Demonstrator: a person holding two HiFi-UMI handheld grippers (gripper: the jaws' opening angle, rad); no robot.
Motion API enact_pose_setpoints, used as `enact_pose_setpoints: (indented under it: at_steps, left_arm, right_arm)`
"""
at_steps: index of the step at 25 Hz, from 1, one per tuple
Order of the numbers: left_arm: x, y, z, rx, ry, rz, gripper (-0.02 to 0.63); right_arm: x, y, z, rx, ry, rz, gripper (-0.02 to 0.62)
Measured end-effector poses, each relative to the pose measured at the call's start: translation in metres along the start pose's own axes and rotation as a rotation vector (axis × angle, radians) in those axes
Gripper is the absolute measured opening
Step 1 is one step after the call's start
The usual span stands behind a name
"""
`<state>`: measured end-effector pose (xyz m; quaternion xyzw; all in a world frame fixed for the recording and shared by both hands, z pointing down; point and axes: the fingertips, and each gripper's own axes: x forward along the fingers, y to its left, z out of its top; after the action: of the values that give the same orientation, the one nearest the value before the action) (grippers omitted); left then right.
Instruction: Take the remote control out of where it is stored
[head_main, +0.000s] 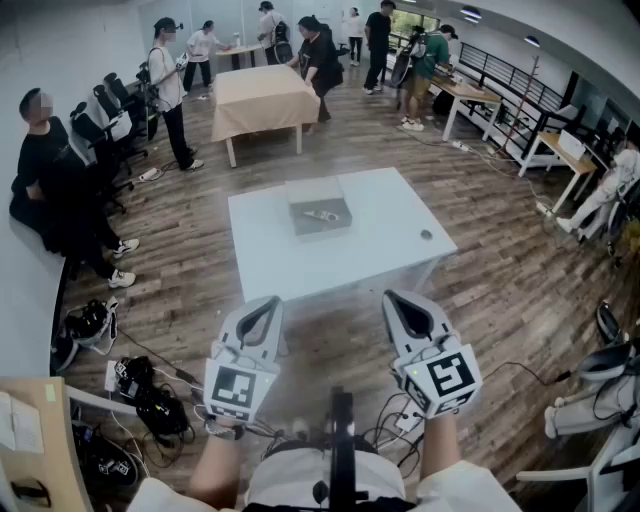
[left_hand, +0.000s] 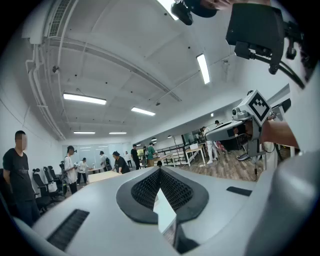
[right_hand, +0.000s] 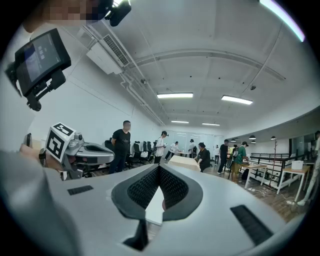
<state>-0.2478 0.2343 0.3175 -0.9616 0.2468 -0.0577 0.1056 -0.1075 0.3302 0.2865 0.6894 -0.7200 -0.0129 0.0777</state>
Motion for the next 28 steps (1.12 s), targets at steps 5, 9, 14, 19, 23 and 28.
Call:
enact_pose_setpoints:
  at_steps: [5, 9, 14, 19, 23, 28]
  left_arm:
    - [0.01, -0.006, -0.003, -0.011, -0.012, -0.003, 0.0]
    - [0.023, -0.012, -0.005, -0.015, 0.001, 0.016, 0.0]
    - [0.041, -0.02, -0.007, -0.017, 0.015, 0.057, 0.0]
    - [0.061, -0.027, -0.006, -0.015, 0.025, 0.084, 0.0]
    - [0.079, -0.023, -0.009, -0.011, 0.036, 0.096, 0.0]
    - [0.104, -0.011, -0.014, -0.009, 0.037, 0.106, -0.001]
  right_arm:
    - [0.001, -0.008, -0.008, 0.04, -0.027, 0.028, -0.002]
    - [0.004, -0.024, -0.016, 0.016, -0.01, 0.046, -0.002]
    - [0.0, -0.054, -0.027, 0.027, -0.007, 0.08, -0.002]
    - [0.002, -0.082, -0.033, 0.028, -0.005, 0.1, -0.002]
    - [0.015, -0.098, -0.036, 0.018, -0.004, 0.115, -0.002]
    - [0.039, -0.116, -0.042, 0.012, -0.001, 0.118, -0.002]
